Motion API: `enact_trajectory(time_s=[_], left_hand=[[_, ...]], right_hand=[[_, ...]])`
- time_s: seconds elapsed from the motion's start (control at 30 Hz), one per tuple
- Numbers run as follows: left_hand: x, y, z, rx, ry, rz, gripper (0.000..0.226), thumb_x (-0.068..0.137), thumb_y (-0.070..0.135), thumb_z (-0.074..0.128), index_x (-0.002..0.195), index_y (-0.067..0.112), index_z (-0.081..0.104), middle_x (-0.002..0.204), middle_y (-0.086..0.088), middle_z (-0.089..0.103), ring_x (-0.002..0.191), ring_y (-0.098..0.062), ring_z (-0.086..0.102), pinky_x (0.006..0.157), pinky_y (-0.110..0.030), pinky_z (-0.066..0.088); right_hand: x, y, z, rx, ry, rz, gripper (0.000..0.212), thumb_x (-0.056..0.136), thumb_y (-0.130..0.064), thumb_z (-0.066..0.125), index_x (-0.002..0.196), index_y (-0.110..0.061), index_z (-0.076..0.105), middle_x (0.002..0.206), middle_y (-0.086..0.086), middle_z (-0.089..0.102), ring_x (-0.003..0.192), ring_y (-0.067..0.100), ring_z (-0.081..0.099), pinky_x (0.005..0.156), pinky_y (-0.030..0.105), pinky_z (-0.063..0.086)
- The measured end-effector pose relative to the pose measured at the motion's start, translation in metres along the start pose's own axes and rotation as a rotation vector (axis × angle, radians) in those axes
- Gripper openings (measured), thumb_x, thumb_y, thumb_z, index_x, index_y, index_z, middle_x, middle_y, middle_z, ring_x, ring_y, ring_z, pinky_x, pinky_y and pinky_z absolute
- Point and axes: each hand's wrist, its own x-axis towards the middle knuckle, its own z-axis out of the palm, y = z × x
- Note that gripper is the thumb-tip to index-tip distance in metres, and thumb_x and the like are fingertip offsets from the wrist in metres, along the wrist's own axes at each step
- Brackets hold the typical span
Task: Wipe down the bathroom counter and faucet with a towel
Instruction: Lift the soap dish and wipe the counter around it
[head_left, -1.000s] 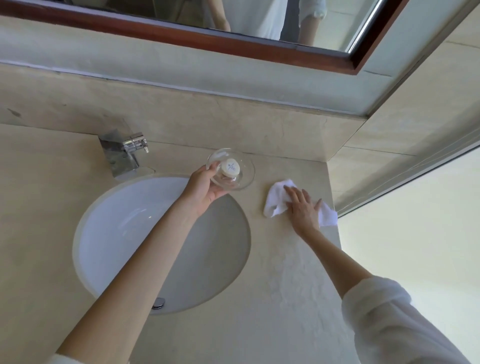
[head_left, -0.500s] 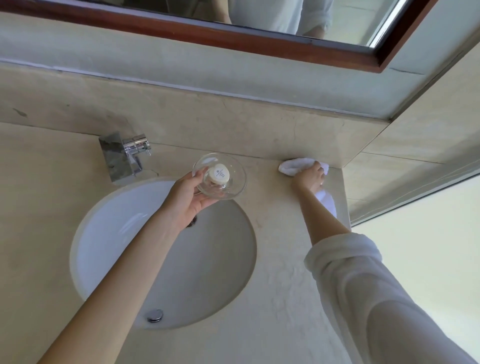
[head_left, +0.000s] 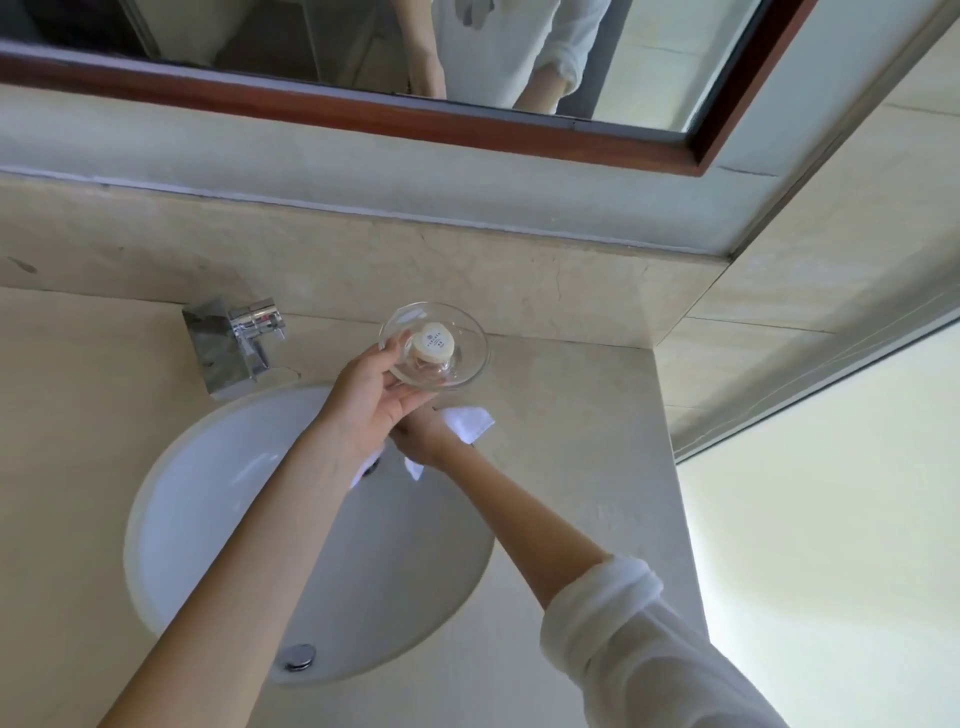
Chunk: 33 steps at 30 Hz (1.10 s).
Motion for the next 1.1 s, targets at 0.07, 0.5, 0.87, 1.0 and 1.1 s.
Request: enact_trajectory(time_s=[0.07, 0.5, 0.87, 1.0, 1.1], left_hand=[[0.001, 0.003, 0.001, 0.008, -0.006, 0.013, 0.025, 0.099, 0.014, 0.044, 0.119, 0.006, 0.056, 0.111, -0.017, 0.064, 0.089, -0.025, 0.069, 0.070, -0.035, 0.061], [0.013, -0.010, 0.017, 0.016, -0.061, -0.026, 0.023, 0.100, 0.016, 0.042, 0.112, 0.007, 0.060, 0.106, -0.014, 0.068, 0.094, -0.023, 0.068, 0.072, -0.033, 0.061], [0.016, -0.040, 0.041, 0.062, -0.086, -0.100, 0.025, 0.100, 0.018, 0.042, 0.115, 0.008, 0.060, 0.113, -0.018, 0.065, 0.104, -0.030, 0.065, 0.086, -0.039, 0.055], [0.008, -0.050, 0.051, 0.078, -0.112, -0.115, 0.030, 0.099, 0.020, 0.043, 0.124, 0.008, 0.057, 0.114, -0.018, 0.065, 0.100, -0.029, 0.067, 0.082, -0.037, 0.058], [-0.003, -0.058, 0.052, 0.096, -0.128, -0.101, 0.031, 0.100, 0.022, 0.042, 0.124, 0.012, 0.058, 0.110, -0.014, 0.068, 0.095, -0.026, 0.069, 0.084, -0.036, 0.058]], right_hand=[[0.001, 0.018, -0.009, -0.023, 0.069, -0.009, 0.031, 0.090, -0.013, 0.037, 0.100, 0.006, 0.059, 0.095, 0.024, 0.065, 0.086, 0.033, 0.058, 0.078, 0.039, 0.043], [0.032, 0.125, -0.099, -0.772, 0.072, -0.004, 0.049, 0.096, -0.021, 0.044, 0.144, -0.025, 0.033, 0.151, -0.004, 0.030, 0.142, 0.020, 0.019, 0.114, 0.057, 0.009], [-0.025, 0.214, -0.178, -0.411, 0.254, 0.233, 0.051, 0.085, -0.009, 0.050, 0.129, -0.036, 0.054, 0.134, 0.001, 0.047, 0.125, 0.029, 0.039, 0.091, 0.048, 0.043], [-0.052, 0.221, -0.179, -0.378, 0.311, 0.382, 0.048, 0.087, -0.011, 0.050, 0.126, -0.038, 0.056, 0.128, 0.000, 0.047, 0.122, 0.025, 0.036, 0.082, 0.043, 0.037], [-0.073, 0.211, -0.162, -0.369, 0.280, 0.414, 0.049, 0.085, -0.012, 0.047, 0.121, -0.044, 0.057, 0.121, -0.004, 0.047, 0.116, 0.023, 0.038, 0.079, 0.039, 0.035]])
